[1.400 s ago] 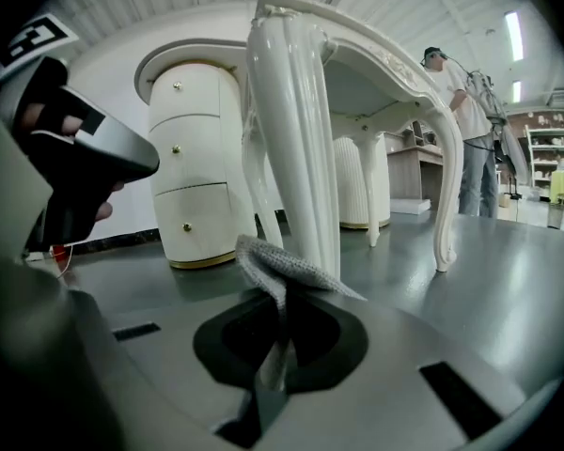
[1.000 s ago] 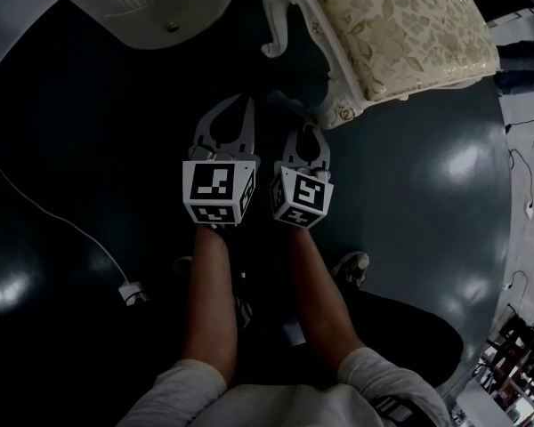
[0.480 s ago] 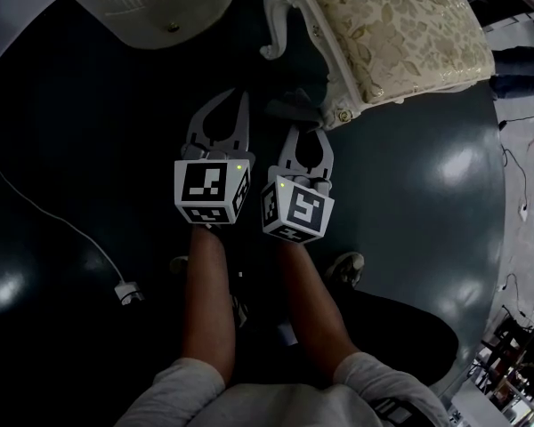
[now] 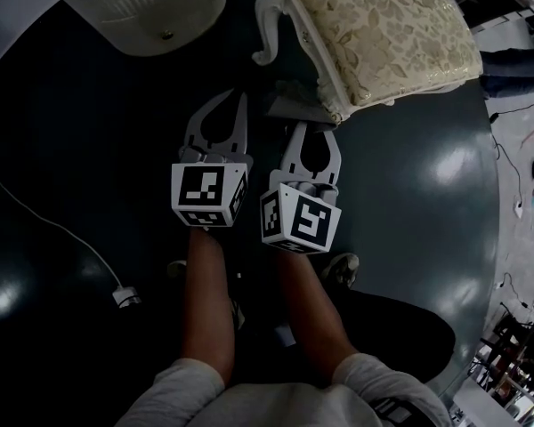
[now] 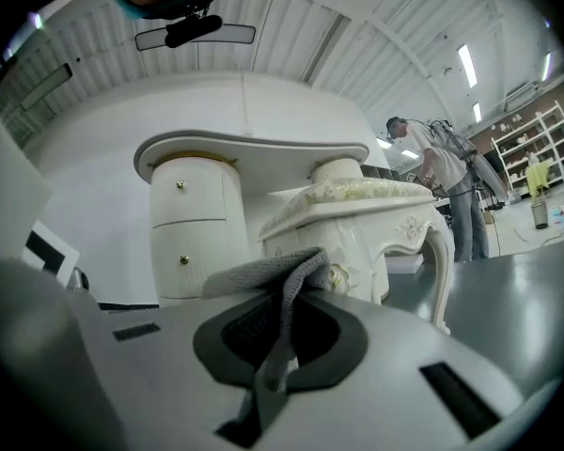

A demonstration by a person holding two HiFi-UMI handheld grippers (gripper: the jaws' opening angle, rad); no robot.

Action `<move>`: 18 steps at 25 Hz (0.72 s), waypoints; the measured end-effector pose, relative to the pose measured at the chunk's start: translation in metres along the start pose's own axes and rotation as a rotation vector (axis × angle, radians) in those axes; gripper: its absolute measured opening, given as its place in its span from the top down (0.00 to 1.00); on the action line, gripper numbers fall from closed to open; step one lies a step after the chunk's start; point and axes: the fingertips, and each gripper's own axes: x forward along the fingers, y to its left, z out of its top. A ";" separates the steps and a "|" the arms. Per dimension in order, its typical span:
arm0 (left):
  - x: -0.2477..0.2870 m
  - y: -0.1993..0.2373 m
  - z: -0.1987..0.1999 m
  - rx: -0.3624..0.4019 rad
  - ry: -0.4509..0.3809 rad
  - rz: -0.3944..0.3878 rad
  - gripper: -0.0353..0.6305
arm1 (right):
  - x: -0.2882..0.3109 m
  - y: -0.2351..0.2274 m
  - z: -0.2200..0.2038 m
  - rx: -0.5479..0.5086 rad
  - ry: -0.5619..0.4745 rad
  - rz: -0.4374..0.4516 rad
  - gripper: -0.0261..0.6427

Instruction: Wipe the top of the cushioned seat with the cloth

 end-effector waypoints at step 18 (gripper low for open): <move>0.001 -0.016 0.014 0.026 -0.007 -0.014 0.93 | -0.005 -0.007 0.047 0.010 -0.071 0.041 0.94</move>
